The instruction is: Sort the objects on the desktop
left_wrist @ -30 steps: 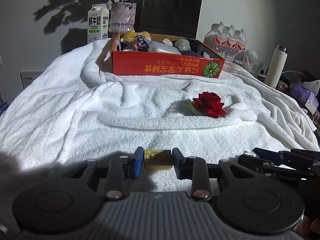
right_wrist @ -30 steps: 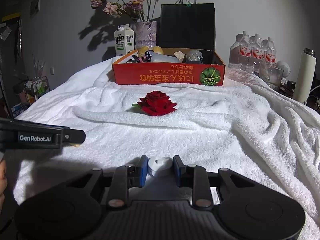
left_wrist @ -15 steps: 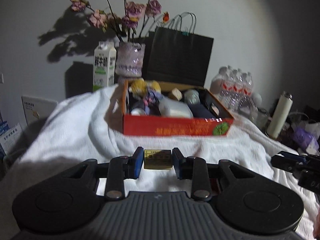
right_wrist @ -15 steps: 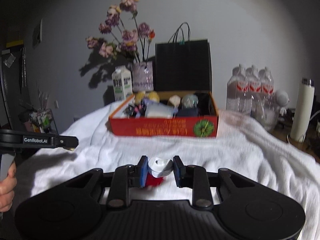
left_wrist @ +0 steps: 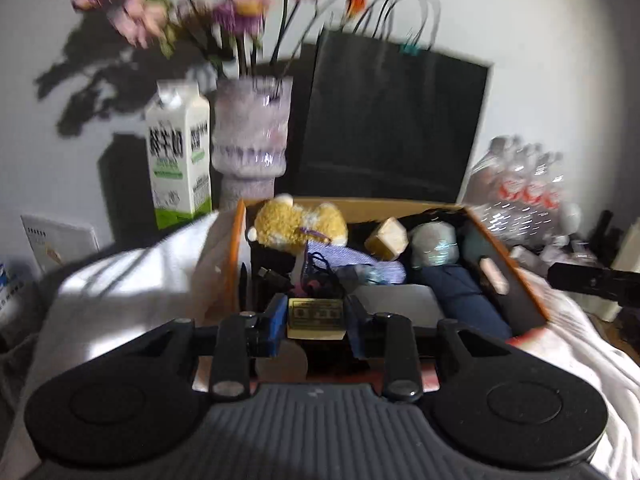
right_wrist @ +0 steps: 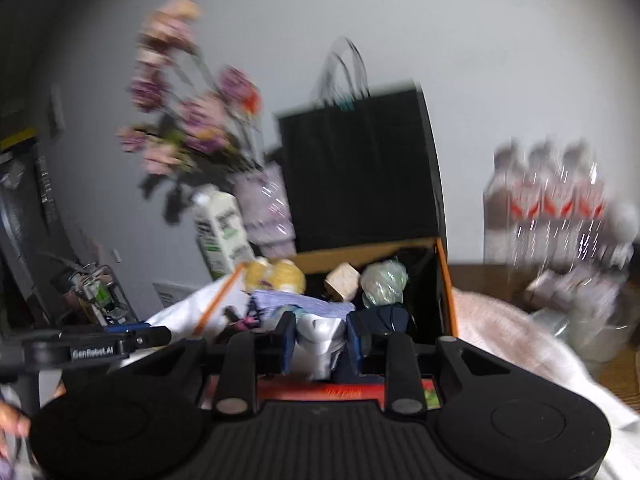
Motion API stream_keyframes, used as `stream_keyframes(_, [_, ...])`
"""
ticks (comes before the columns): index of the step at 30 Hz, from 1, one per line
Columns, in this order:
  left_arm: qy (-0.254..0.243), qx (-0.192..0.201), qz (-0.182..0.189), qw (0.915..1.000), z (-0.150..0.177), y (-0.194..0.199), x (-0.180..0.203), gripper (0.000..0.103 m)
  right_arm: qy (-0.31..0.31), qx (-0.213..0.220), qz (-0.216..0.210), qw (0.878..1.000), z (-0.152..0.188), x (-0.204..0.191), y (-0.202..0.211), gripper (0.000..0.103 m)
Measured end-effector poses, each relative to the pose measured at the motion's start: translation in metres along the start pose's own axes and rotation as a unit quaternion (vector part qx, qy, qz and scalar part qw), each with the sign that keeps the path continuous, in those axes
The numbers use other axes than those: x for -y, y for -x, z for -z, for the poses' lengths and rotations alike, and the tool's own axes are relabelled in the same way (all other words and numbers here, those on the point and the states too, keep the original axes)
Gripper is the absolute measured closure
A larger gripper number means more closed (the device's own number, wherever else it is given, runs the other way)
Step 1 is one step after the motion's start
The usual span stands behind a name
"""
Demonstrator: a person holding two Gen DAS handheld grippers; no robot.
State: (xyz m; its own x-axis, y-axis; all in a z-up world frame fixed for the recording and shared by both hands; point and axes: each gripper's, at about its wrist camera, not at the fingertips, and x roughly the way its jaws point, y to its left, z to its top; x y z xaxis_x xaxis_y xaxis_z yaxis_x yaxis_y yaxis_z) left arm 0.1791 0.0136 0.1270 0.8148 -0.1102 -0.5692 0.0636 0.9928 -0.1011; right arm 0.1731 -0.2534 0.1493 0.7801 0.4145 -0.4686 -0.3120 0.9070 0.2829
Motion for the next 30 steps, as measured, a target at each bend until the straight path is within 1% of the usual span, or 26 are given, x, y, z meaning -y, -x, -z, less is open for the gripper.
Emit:
stream_keyframes(2, [0.005,-0.020,-0.010,0.9997,-0.005,-0.029,0.002,0.071,-0.010,-0.019,0.003,1.000,-0.008,0.004,-0.033,0.078])
stream_keyframes(4, [0.000,-0.035,-0.025,0.9991,-0.005,-0.051,0.003,0.071,-0.020,-0.036,0.005,0.999,-0.014,0.008,-0.064,0.078])
stream_keyframes(6, [0.002,-0.038,-0.035,0.9987,-0.006,-0.063,-0.002,0.071,-0.026,-0.054,0.010,0.998,-0.017,0.011,-0.092,0.078])
stream_keyframes(9, [0.001,-0.042,-0.013,0.9990,-0.009,-0.075,-0.009,0.069,-0.031,-0.079,0.013,0.996,-0.020,0.014,-0.129,0.078])
stream_keyframes(11, [-0.014,-0.036,-0.015,0.9992,-0.010,-0.076,-0.008,0.052,-0.008,-0.101,0.004,0.995,-0.022,0.008,-0.152,0.076])
stream_keyframes(12, [-0.019,-0.025,-0.023,0.9993,-0.011,-0.075,-0.008,0.040,0.007,-0.105,0.012,0.994,-0.022,0.005,-0.160,0.075])
stream_keyframes(13, [-0.023,-0.014,-0.028,0.9992,-0.012,-0.072,-0.007,0.036,0.016,-0.100,0.030,0.994,-0.021,0.002,-0.164,0.063])
stream_keyframes(14, [-0.026,-0.008,-0.026,0.9993,-0.012,-0.068,-0.007,0.036,0.022,-0.097,0.044,0.994,-0.021,0.000,-0.166,0.055])
stream_keyframes(15, [-0.026,-0.007,-0.022,0.9994,-0.014,-0.065,-0.008,0.036,0.026,-0.091,0.049,0.994,-0.020,-0.002,-0.164,0.043])
stream_keyframes(16, [-0.022,-0.007,-0.022,0.9995,-0.015,-0.061,-0.009,0.033,0.025,-0.082,0.049,0.995,-0.019,-0.002,-0.160,0.041])
stream_keyframes(18, [-0.010,-0.009,-0.035,0.9993,-0.017,-0.055,-0.010,0.031,0.016,-0.069,0.048,0.996,-0.018,0.001,-0.146,0.040])
stream_keyframes(21, [0.009,-0.025,-0.048,0.9985,-0.017,-0.042,-0.009,0.029,0.005,-0.058,0.058,0.997,-0.016,0.003,-0.116,0.030])
stream_keyframes(24, [0.023,-0.038,-0.039,0.9983,-0.012,-0.020,-0.008,0.029,0.002,-0.051,0.074,0.996,-0.010,-0.001,-0.079,0.026])
stream_keyframes(26, [0.026,-0.037,-0.025,0.9986,-0.005,0.000,-0.007,0.025,0.007,-0.049,0.075,0.996,-0.003,-0.007,-0.054,0.024])
stream_keyframes(27, [0.025,-0.037,-0.018,0.9988,0.001,0.011,-0.005,0.021,0.010,-0.045,0.073,0.996,0.003,-0.010,-0.040,0.023])
stream_keyframes(30, [0.017,-0.041,-0.008,0.9990,0.025,0.046,0.002,0.021,0.032,-0.027,0.065,0.997,0.026,-0.025,0.001,0.014])
